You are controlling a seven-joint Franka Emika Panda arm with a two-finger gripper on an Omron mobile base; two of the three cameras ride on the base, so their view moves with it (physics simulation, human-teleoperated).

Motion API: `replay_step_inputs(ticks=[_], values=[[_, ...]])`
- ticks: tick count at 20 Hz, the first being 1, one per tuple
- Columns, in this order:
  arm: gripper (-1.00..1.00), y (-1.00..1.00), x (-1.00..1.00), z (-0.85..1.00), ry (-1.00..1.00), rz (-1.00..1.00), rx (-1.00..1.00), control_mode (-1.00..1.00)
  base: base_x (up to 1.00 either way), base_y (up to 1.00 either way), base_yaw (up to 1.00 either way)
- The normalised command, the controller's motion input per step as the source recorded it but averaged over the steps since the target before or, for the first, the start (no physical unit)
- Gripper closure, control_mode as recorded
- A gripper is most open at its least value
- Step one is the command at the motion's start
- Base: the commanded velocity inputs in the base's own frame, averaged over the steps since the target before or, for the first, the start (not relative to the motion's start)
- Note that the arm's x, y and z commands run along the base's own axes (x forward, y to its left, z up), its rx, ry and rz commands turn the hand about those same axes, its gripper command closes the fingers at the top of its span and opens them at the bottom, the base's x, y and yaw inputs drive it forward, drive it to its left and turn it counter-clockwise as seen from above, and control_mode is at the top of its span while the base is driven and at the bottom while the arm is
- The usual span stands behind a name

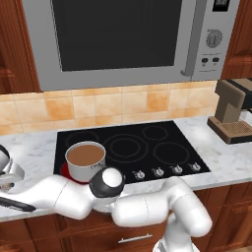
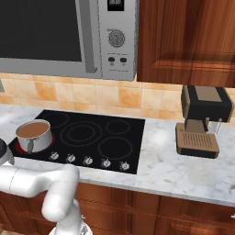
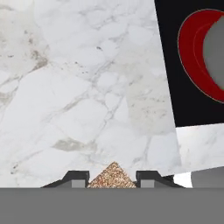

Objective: Pick up the sugar cube(s) and place them in the saucepan with hot chocolate.

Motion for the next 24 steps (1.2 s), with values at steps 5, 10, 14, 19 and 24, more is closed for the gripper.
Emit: replay_step_inputs(ticks=[5, 10, 14, 19, 24], values=[[1.0, -1.0, -0.59, 0.23, -0.33, 0.0, 0.23, -1.0, 0.0, 0.0, 0.0], [1.0, -1.0, -0.5, 0.03, -0.3, 0.0, 0.41, -1.0, 0.0, 0.0, 0.0], [1.0, -1.0, -0.25, 0.19, -0.28, 0.0, 0.42, -1.0, 0.0, 0.0, 0.0], [1.0, -1.0, -0.22, 0.25, -0.22, 0.0, 0.4, -1.0, 0.0, 0.0, 0.0], [1.0, -1.0, -0.08, 0.18, -0.05, 0.01, 0.39, -1.0, 0.0, 0.0, 0.0]])
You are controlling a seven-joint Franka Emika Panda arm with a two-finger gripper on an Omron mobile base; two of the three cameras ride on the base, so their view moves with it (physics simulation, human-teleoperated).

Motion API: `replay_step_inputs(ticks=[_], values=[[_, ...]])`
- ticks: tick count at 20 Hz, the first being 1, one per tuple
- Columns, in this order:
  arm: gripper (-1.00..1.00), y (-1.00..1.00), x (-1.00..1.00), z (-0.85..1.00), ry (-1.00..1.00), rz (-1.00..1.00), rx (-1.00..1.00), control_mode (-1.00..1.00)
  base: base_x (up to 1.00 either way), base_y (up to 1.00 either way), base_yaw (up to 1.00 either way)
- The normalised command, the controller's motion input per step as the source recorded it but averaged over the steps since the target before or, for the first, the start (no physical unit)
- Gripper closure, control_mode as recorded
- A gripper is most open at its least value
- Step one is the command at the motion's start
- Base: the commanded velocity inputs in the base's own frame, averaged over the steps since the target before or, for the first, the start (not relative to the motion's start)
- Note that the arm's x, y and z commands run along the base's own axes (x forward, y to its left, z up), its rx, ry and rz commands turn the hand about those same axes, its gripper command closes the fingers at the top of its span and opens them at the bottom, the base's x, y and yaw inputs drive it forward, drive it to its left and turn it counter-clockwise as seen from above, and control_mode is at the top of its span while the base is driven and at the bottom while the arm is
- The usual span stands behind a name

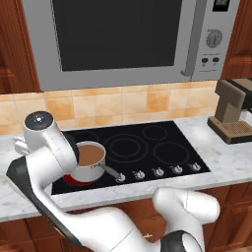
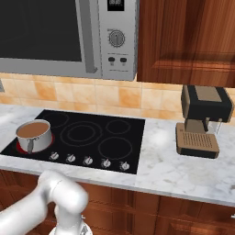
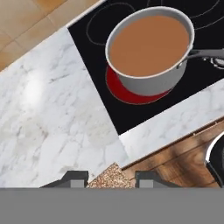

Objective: Pick up the sugar cube(s) and place them in the saucepan with hot chocolate.

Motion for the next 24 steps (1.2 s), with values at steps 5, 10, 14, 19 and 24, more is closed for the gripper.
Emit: replay_step_inputs(ticks=[5, 10, 14, 19, 24], values=[[1.0, -1.0, -0.01, 0.33, 0.02, 0.07, 0.31, -1.0, 0.0, 0.0, 0.0], [1.0, -0.95, 0.0, 0.66, 0.21, 0.09, 0.06, -1.0, 0.0, 0.0, 0.0], [1.0, -0.58, 0.02, 0.34, 0.31, 0.09, -0.08, -1.0, 0.0, 0.0, 0.0], [1.0, -0.37, 0.01, 0.06, 0.26, 0.09, -0.21, -1.0, 0.0, 0.0, 0.0], [1.0, -0.3, 0.0, 0.01, 0.08, 0.1, -0.21, -1.0, 0.0, 0.0, 0.0]])
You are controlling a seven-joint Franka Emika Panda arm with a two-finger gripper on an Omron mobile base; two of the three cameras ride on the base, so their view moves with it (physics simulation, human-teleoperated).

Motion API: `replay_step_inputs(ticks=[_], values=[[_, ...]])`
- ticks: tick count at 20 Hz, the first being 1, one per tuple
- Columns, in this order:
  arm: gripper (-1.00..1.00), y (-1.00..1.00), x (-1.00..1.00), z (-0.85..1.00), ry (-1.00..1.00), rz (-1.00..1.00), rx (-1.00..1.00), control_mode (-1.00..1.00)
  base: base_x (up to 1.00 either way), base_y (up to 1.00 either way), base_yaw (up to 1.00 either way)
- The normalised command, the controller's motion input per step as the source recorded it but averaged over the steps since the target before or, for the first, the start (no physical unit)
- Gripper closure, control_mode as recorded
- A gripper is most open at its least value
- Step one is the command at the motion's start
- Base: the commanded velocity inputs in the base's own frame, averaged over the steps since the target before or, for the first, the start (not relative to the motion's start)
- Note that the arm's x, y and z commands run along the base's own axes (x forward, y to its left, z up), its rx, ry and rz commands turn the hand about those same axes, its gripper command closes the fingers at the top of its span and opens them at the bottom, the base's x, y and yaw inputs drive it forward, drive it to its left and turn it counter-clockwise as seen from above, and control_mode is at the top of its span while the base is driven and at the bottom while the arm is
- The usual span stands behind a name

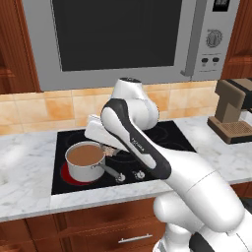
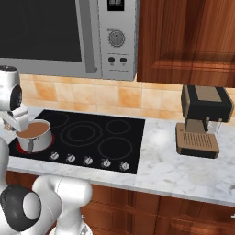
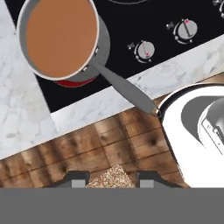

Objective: Pick up the sugar cube(s) and place them in the saucepan with hot chocolate.

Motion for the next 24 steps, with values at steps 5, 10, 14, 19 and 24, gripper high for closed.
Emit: replay_step_inputs(ticks=[5, 10, 14, 19, 24], values=[[1.0, -0.15, 0.0, -0.01, -0.05, 0.2, -0.05, -1.0, 0.0, 0.0, 0.0], [1.0, -0.04, 0.25, -0.09, -0.18, 0.24, 0.0, -1.0, 0.0, 0.0, 0.0], [1.0, 0.0, 0.36, -0.08, -0.16, 0.23, 0.0, -1.0, 0.0, 0.0, 0.0], [1.0, 0.0, 0.31, -0.3, -0.06, 0.19, 0.0, -1.0, 0.0, 0.0, 0.0], [1.0, 0.02, 0.06, -0.51, 0.0, 0.17, -0.08, -1.0, 0.0, 0.0, 0.0]])
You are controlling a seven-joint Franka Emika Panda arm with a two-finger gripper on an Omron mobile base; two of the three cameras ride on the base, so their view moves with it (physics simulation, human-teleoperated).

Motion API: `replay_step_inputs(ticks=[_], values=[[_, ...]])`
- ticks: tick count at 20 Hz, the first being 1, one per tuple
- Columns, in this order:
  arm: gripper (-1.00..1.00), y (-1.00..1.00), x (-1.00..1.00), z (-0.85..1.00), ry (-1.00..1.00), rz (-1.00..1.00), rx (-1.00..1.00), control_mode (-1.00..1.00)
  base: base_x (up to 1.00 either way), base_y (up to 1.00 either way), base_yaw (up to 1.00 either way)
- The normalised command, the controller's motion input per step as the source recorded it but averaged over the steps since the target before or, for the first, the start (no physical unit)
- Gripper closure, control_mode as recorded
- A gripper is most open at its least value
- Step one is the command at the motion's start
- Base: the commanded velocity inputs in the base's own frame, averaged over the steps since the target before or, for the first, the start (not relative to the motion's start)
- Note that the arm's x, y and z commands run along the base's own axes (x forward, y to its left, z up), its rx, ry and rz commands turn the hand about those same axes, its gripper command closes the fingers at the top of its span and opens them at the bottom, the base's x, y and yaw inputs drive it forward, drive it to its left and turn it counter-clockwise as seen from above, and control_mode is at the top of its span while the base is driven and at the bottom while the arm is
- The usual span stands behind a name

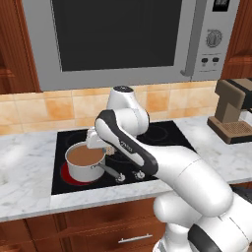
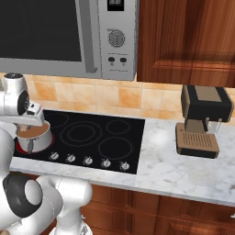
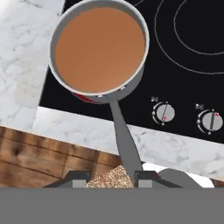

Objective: Pick up the sugar cube(s) and place them in the saucepan with hot chocolate.

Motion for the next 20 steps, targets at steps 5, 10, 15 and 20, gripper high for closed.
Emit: replay_step_inputs(ticks=[5, 10, 15, 20], values=[[1.0, 0.14, 0.0, -0.02, 0.0, 0.17, -0.12, -1.0, 0.0, 0.0, 0.0], [1.0, 0.18, 0.13, -0.03, 0.0, 0.09, -0.05, -1.0, 0.0, 0.0, 0.0], [1.0, 0.15, 0.31, -0.28, 0.0, 0.05, -0.01, -1.0, 0.0, 0.0, 0.0], [1.0, 0.14, 0.34, -0.11, 0.0, 0.02, -0.01, -1.0, 0.0, 0.0, 0.0]])
